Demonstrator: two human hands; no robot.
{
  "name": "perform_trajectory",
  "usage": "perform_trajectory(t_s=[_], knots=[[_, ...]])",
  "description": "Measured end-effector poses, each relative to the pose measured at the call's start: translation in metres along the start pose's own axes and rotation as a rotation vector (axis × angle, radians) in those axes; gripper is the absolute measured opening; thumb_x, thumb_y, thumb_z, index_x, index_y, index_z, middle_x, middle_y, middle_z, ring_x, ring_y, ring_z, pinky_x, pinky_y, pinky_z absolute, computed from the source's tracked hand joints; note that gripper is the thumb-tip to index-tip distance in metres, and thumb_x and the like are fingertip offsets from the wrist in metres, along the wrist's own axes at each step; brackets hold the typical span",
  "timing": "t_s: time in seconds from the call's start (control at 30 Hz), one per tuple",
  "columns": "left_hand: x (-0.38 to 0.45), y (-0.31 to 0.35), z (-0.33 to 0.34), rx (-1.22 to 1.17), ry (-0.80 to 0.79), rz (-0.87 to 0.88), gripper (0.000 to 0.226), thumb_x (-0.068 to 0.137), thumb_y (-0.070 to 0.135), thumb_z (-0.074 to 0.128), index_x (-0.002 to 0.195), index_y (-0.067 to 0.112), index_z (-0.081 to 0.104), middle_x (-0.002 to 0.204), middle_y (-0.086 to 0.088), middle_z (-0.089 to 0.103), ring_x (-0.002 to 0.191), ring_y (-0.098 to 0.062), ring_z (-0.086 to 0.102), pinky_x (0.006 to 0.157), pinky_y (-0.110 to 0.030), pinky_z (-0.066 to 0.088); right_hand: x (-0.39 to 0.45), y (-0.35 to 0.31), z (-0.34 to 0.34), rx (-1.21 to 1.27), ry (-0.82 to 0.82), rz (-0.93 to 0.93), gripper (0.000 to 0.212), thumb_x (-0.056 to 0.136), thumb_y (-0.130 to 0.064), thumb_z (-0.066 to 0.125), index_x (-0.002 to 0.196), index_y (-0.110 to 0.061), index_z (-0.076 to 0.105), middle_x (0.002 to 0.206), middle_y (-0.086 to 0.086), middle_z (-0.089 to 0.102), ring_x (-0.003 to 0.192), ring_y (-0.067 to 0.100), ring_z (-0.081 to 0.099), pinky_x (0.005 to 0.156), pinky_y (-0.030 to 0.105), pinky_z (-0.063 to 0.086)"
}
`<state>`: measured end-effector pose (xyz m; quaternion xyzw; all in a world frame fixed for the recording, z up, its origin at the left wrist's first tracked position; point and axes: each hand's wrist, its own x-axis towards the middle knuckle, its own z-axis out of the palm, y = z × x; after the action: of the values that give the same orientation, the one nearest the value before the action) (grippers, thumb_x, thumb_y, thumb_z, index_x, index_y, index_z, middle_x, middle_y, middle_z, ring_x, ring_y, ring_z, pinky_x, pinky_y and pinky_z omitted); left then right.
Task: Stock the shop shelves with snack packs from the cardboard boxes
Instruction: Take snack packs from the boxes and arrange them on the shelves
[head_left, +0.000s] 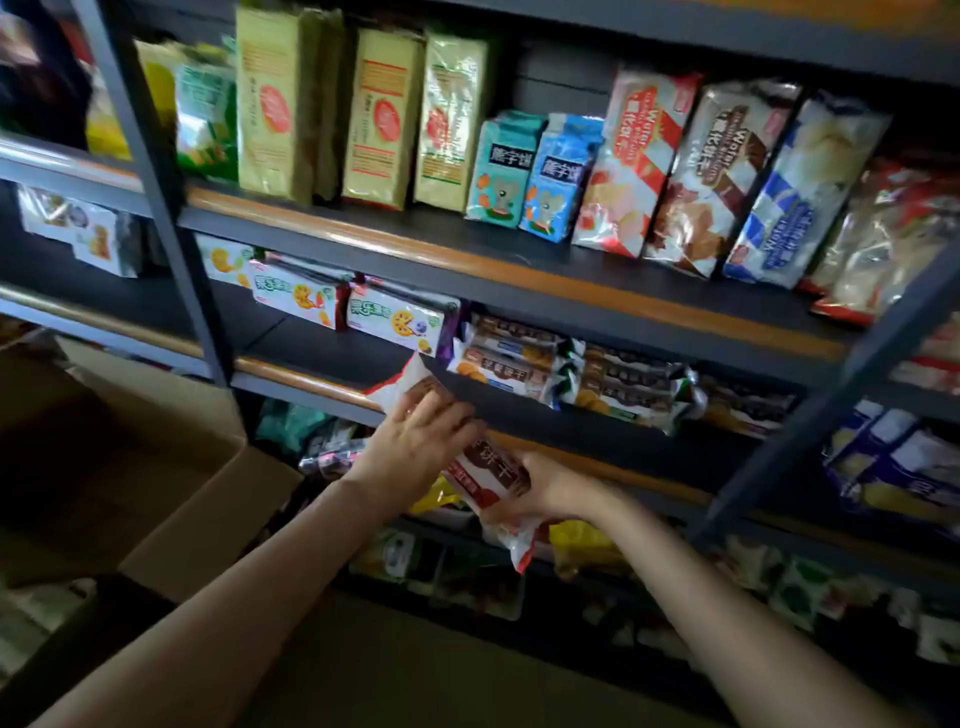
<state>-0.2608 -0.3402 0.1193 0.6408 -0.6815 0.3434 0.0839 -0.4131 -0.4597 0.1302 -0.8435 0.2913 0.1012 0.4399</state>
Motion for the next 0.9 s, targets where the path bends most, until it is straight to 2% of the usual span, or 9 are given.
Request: perform_trajectory(t_s=[0.17,0.27,0.37,0.43,0.5,0.6,0.7,0.8,0.9], knots=[[0.058,0.116,0.037,-0.092,-0.033,0.043,0.056,0.044,0.025,0.083,0.098,0.02,0.07,0.1,-0.001,0.067,0.101,-0.024,0.042,0.09,-0.037,0.034,-0.057,0.106,-0.053,-0.05,-0.027,0.112,0.051,0.076,-0.026,0.078,0.118,-0.022,0.048,0.116,-0.003,0.058,0.106,0.013,0.056,0.091,0.028,0.047],[0.098,0.193,0.058,-0.146,-0.116,-0.006,0.061,0.037,0.031,0.084,0.096,0.023,0.071,0.099,0.003,0.067,0.102,-0.022,0.042,0.085,-0.037,0.05,-0.091,0.182,-0.09,-0.083,0.021,0.158,0.06,0.072,-0.033,0.08,0.123,-0.019,0.049,0.121,-0.001,0.059,0.104,0.014,0.059,0.092,0.031,0.05],[0.147,0.27,0.07,-0.214,-0.222,-0.021,0.064,0.044,0.041,0.083,0.104,0.024,0.067,0.104,0.004,0.063,0.103,-0.022,0.043,0.088,-0.039,0.043,-0.131,0.255,-0.132,-0.128,0.062,0.247,0.082,0.066,-0.046,0.078,0.135,-0.02,0.042,0.133,0.0,0.051,0.115,0.016,0.053,0.098,0.035,0.046],[0.178,0.318,0.074,-0.281,-0.312,0.006,0.067,0.055,0.044,0.079,0.116,0.024,0.06,0.112,0.002,0.059,0.107,-0.023,0.048,0.091,-0.042,0.042,-0.162,0.296,-0.164,-0.156,0.073,0.301,0.087,0.072,-0.044,0.076,0.143,-0.016,0.033,0.143,0.001,0.037,0.128,0.018,0.042,0.103,0.03,0.039],[0.206,0.354,0.076,-0.32,-0.28,0.027,0.063,0.055,0.038,0.08,0.113,0.026,0.061,0.111,0.004,0.062,0.099,-0.02,0.058,0.079,-0.035,0.051,-0.19,0.334,-0.199,-0.185,0.108,0.345,0.08,0.076,-0.038,0.075,0.141,-0.014,0.035,0.143,0.002,0.036,0.128,0.016,0.04,0.099,0.024,0.037],[0.238,0.383,0.085,-0.351,-0.23,-0.013,0.057,0.049,0.036,0.076,0.104,0.025,0.066,0.104,0.005,0.065,0.09,-0.016,0.059,0.068,-0.025,0.051,-0.216,0.378,-0.241,-0.221,0.199,0.428,0.067,0.074,-0.033,0.076,0.132,-0.018,0.047,0.129,-0.002,0.046,0.117,0.013,0.047,0.088,0.02,0.039],[0.255,0.39,0.094,-0.365,-0.251,-0.077,0.057,0.052,0.045,0.063,0.103,0.02,0.064,0.1,0.002,0.065,0.088,-0.018,0.057,0.067,-0.026,0.051,-0.212,0.407,-0.263,-0.165,0.29,0.438,0.061,0.071,-0.034,0.078,0.125,-0.019,0.053,0.121,-0.004,0.055,0.11,0.016,0.054,0.086,0.028,0.046],[0.262,0.393,0.101,-0.313,-0.327,-0.069,0.064,0.048,0.044,0.08,0.103,0.015,0.066,0.1,-0.002,0.066,0.085,-0.022,0.065,0.068,-0.029,0.053,-0.197,0.412,-0.267,-0.024,0.423,0.364,0.053,0.07,-0.032,0.08,0.116,-0.019,0.056,0.108,-0.002,0.061,0.097,0.015,0.058,0.075,0.027,0.046],[0.264,0.395,0.114,-0.279,-0.401,-0.123,0.064,0.045,0.033,0.084,0.104,0.011,0.069,0.104,-0.005,0.068,0.087,-0.023,0.066,0.07,-0.029,0.054,-0.165,0.411,-0.264,-0.087,0.589,0.268,0.053,0.073,-0.033,0.078,0.118,-0.014,0.056,0.111,0.003,0.063,0.096,0.017,0.059,0.072,0.024,0.043]])
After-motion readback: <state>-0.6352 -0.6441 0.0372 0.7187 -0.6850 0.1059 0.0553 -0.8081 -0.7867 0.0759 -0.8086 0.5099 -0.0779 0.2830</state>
